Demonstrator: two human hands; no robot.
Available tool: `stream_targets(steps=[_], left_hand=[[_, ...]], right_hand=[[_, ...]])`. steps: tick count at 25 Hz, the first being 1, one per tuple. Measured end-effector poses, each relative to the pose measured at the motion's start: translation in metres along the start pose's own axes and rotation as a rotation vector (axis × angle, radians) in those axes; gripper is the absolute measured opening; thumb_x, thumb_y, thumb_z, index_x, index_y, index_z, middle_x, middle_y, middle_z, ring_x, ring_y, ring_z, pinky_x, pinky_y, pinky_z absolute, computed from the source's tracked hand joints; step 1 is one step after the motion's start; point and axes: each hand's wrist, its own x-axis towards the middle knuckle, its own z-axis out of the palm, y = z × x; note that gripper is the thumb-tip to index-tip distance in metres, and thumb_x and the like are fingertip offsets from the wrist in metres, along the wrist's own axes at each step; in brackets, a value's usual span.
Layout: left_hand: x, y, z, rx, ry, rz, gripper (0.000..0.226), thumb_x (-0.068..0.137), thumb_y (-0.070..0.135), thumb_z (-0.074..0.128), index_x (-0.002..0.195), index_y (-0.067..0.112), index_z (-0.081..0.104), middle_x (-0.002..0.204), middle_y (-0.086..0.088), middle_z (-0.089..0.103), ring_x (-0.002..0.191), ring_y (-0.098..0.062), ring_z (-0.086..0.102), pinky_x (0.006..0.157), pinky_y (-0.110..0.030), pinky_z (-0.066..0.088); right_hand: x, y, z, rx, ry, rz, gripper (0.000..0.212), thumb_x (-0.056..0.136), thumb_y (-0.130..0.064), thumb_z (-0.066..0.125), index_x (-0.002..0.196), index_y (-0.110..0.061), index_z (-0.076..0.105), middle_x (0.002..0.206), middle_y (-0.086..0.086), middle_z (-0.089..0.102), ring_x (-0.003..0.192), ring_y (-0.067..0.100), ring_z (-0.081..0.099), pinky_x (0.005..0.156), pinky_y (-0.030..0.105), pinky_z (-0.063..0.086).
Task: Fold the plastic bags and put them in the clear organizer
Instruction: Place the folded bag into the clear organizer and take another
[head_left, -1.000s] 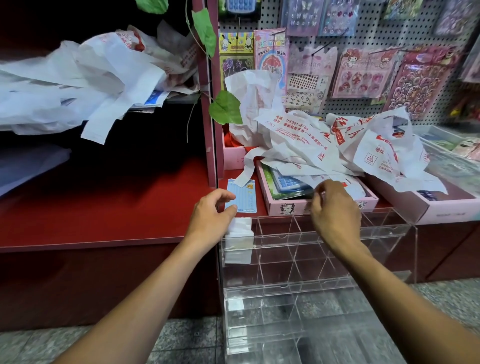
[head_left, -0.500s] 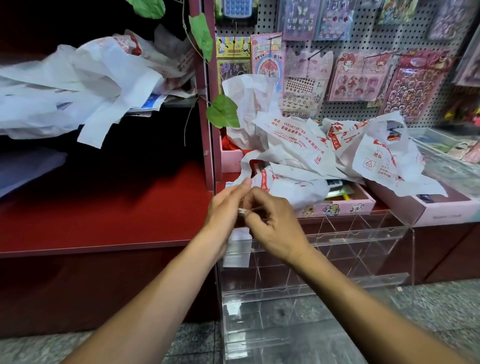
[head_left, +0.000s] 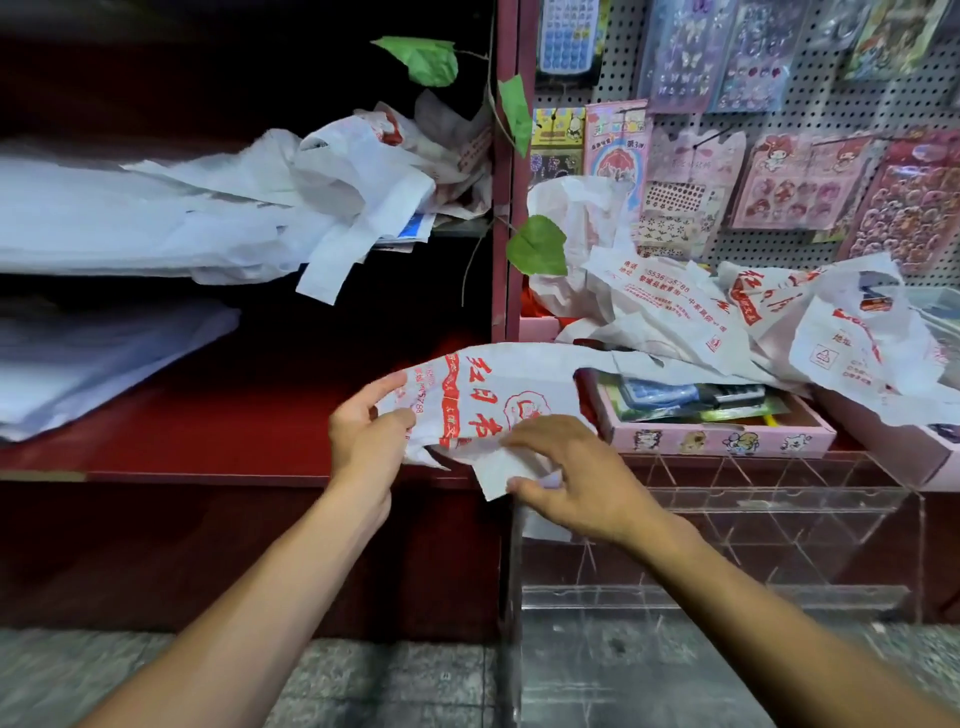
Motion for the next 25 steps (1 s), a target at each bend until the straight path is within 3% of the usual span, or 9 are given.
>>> stream_targets(steps=[2, 5, 10, 12, 15, 18, 21, 23, 25], left_hand=[[0.006, 0.003, -0.032, 0.024, 0.015, -0.012, 0.052, 0.083, -0.012, 0.059, 0.125, 0.019, 0.063, 0.104, -0.001, 0.070, 0.087, -0.012, 0.070, 0.075, -0.026, 0.058], [0.005, 0.003, -0.072, 0.094, -0.018, -0.104, 0.067, 0.078, -0.001, 0.069, 0.140, 0.017, 0.050, 0.124, -0.004, 0.065, 0.107, -0.021, 0.066, 0.093, -0.037, 0.054], [0.003, 0.002, -0.121, 0.162, -0.136, -0.136, 0.038, 0.085, -0.006, 0.056, 0.095, 0.030, 0.063, 0.080, 0.016, 0.073, 0.072, 0.000, 0.068, 0.056, -0.013, 0.050], [0.011, -0.003, -0.136, 0.279, -0.148, -0.095, 0.043, 0.077, -0.002, 0.053, 0.106, 0.028, 0.066, 0.095, 0.015, 0.074, 0.082, 0.007, 0.065, 0.069, -0.011, 0.051], [0.031, -0.013, -0.163, 0.629, -0.189, -0.022, 0.076, 0.073, 0.001, 0.051, 0.146, 0.022, 0.045, 0.145, 0.001, 0.051, 0.128, -0.014, 0.051, 0.110, -0.032, 0.041], [0.048, -0.026, -0.183, 0.954, -0.162, 0.182, 0.072, 0.083, -0.003, 0.059, 0.150, 0.017, 0.039, 0.146, -0.001, 0.046, 0.136, -0.021, 0.041, 0.111, -0.027, 0.032], [0.061, -0.038, -0.186, 1.211, -0.103, 0.351, 0.058, 0.084, 0.012, 0.068, 0.139, 0.021, 0.053, 0.128, -0.002, 0.053, 0.121, -0.026, 0.046, 0.102, -0.034, 0.040], [0.067, -0.041, -0.178, 0.980, -0.031, 0.315, 0.037, 0.086, 0.010, 0.063, 0.121, 0.021, 0.068, 0.121, 0.001, 0.062, 0.115, -0.022, 0.054, 0.100, -0.034, 0.044], [0.067, -0.032, -0.164, 0.579, 0.030, 0.142, 0.032, 0.087, 0.003, 0.052, 0.097, 0.022, 0.076, 0.114, 0.004, 0.069, 0.110, -0.016, 0.060, 0.094, -0.031, 0.046]], right_hand=[[0.012, -0.013, 0.013, -0.096, -0.083, -0.023, 0.054, 0.082, -0.036, 0.067, 0.133, -0.021, 0.059, 0.139, 0.002, 0.056, 0.130, 0.021, 0.045, 0.110, 0.038, 0.037], [0.034, -0.041, 0.030, -0.166, -0.235, -0.038, 0.072, 0.083, -0.042, 0.064, 0.149, -0.026, 0.038, 0.155, 0.002, 0.037, 0.139, 0.025, 0.036, 0.113, 0.042, 0.034], [0.061, -0.076, 0.078, -0.304, -0.420, 0.012, 0.091, 0.084, -0.037, 0.068, 0.155, -0.030, 0.012, 0.157, 0.003, 0.031, 0.133, 0.030, 0.041, 0.107, 0.040, 0.038], [0.073, -0.077, 0.091, -0.286, -0.375, 0.038, 0.093, 0.082, -0.036, 0.071, 0.155, -0.030, 0.014, 0.151, 0.005, 0.037, 0.131, 0.031, 0.043, 0.106, 0.040, 0.039], [0.092, -0.073, 0.105, -0.195, -0.305, 0.086, 0.087, 0.079, -0.035, 0.073, 0.151, -0.028, 0.026, 0.138, 0.005, 0.043, 0.122, 0.031, 0.049, 0.100, 0.038, 0.043], [0.106, -0.061, 0.119, -0.188, -0.223, 0.113, 0.070, 0.075, -0.045, 0.073, 0.137, -0.027, 0.045, 0.129, 0.001, 0.050, 0.118, 0.027, 0.052, 0.101, 0.039, 0.041], [0.112, -0.057, 0.121, -0.204, -0.291, 0.166, 0.079, 0.072, -0.058, 0.072, 0.138, -0.028, 0.041, 0.144, -0.003, 0.045, 0.140, 0.028, 0.032, 0.117, 0.051, 0.020], [0.111, -0.059, 0.118, -0.236, -0.312, 0.157, 0.086, 0.077, -0.060, 0.069, 0.147, -0.028, 0.031, 0.156, 0.000, 0.030, 0.148, 0.030, 0.017, 0.118, 0.052, 0.011], [0.105, -0.066, 0.114, -0.267, -0.252, 0.042, 0.082, 0.082, -0.055, 0.065, 0.150, -0.031, 0.028, 0.158, 0.000, 0.027, 0.144, 0.028, 0.025, 0.115, 0.049, 0.023]])
